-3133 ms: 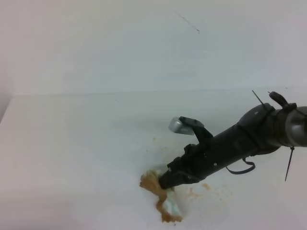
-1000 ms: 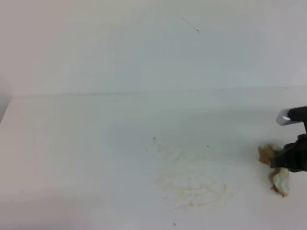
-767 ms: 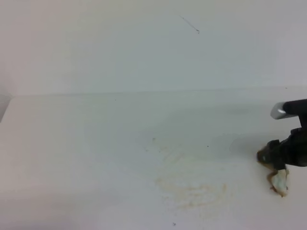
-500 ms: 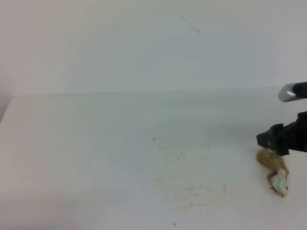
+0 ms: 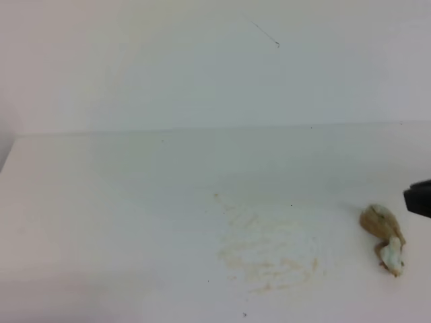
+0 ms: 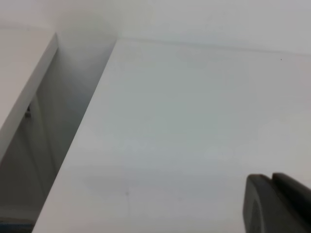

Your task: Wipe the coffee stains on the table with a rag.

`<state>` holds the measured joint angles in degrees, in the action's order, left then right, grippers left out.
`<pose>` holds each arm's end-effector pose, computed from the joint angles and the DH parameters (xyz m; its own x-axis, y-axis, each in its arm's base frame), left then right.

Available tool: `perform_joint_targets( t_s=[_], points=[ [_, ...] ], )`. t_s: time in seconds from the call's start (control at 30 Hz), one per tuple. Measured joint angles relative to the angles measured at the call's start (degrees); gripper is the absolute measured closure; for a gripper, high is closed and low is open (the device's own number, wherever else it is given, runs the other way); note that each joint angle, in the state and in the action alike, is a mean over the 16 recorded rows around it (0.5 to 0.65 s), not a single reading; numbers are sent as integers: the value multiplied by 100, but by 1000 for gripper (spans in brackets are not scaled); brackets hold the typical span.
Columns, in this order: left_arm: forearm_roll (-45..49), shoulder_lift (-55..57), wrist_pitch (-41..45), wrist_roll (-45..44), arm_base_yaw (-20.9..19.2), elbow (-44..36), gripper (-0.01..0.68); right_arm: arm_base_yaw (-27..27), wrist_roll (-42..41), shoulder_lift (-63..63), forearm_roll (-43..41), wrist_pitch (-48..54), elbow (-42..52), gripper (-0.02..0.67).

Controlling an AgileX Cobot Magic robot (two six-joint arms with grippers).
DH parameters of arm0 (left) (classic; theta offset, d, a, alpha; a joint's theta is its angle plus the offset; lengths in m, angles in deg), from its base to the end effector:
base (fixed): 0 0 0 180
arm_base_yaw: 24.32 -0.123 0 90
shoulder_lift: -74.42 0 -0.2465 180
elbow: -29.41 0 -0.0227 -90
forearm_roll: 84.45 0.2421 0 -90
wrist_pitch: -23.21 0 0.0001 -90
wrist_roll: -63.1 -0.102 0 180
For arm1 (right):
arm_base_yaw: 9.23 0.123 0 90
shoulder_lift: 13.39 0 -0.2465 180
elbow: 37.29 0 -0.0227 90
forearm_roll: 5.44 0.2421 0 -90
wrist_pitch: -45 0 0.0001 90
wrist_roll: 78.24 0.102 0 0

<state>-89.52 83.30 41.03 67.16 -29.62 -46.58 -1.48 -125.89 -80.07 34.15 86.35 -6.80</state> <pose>0.0949 0.0060 0.1829 -0.2048 -0.1741 -0.9632 -0.0989 0.9827 -0.1566 0.2071 0.0716 0.2805 -0.5106 -0.3190 -0.7984 -0.5975 0.7994 0.0627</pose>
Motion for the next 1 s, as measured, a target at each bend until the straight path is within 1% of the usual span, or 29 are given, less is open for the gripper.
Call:
perform_joint_targets(
  t_s=[0.1,0.2,0.37,0.57,0.73,1.0],
  points=[
    [0,0,0,0,0,0,674,0,478,596,-508,191,115,607],
    [0,0,0,0,0,0,674,0,913,1210,-990,180,315,641],
    [0,9,0,0,0,0,674,0,1371,2162,-1512,-171,822,643],
    [0,9,0,0,0,0,674,0,1493,2928,-1621,-654,1456,647],
    [0,9,0,0,0,0,674,0,1497,3173,-1578,-763,1794,648],
    [0,9,0,0,0,0,675,-4,1494,3335,-1532,-578,1945,649]
  ],
)
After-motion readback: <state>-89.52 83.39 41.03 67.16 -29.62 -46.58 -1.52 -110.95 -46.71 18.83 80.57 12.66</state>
